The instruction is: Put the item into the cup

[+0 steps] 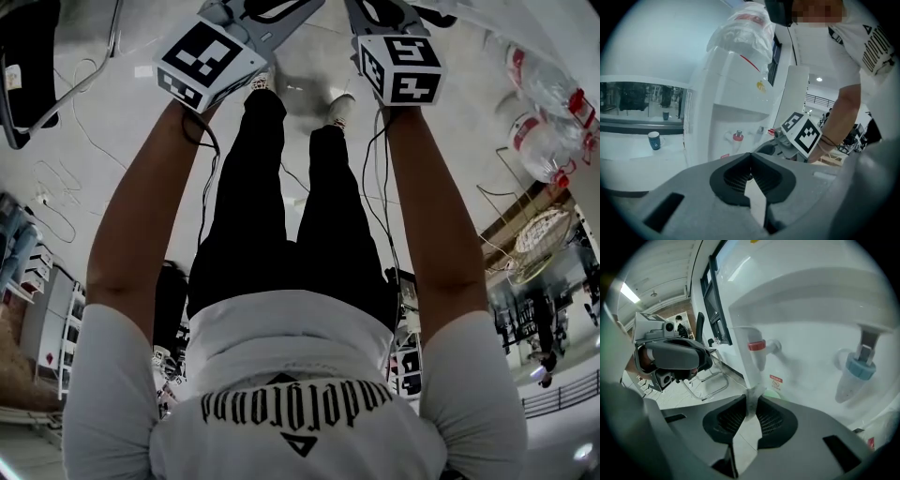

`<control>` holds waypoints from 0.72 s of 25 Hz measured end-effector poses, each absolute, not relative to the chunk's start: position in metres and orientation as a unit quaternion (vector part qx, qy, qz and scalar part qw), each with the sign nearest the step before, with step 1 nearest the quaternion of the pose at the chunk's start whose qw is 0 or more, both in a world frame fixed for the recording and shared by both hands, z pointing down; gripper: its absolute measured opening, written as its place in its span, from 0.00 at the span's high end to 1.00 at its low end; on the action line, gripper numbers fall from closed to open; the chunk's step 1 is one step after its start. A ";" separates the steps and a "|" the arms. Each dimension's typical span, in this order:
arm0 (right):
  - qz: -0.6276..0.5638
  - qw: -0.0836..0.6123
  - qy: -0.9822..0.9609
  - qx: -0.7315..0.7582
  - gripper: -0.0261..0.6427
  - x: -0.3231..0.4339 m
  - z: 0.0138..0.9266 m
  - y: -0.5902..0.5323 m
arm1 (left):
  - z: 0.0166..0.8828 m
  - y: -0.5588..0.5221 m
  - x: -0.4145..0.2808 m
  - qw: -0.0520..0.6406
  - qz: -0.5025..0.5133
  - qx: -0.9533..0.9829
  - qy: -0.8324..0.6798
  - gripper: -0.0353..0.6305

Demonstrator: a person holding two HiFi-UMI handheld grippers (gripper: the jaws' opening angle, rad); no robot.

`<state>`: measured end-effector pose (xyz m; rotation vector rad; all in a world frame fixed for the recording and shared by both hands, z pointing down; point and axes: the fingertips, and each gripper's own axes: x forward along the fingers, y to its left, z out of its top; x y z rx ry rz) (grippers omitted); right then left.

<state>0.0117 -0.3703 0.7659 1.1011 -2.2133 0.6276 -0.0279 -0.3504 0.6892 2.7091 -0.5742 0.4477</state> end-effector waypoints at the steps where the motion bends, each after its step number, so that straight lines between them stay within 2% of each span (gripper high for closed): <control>1: 0.236 0.292 -0.829 0.414 0.86 0.011 0.769 -0.373 | 0.693 -0.351 -0.027 0.168 0.158 0.951 -0.204 0.93; 18: 0.240 0.302 -0.808 0.444 0.86 0.016 0.807 -0.406 | 0.712 -0.359 -0.024 0.171 0.155 0.950 -0.211 0.92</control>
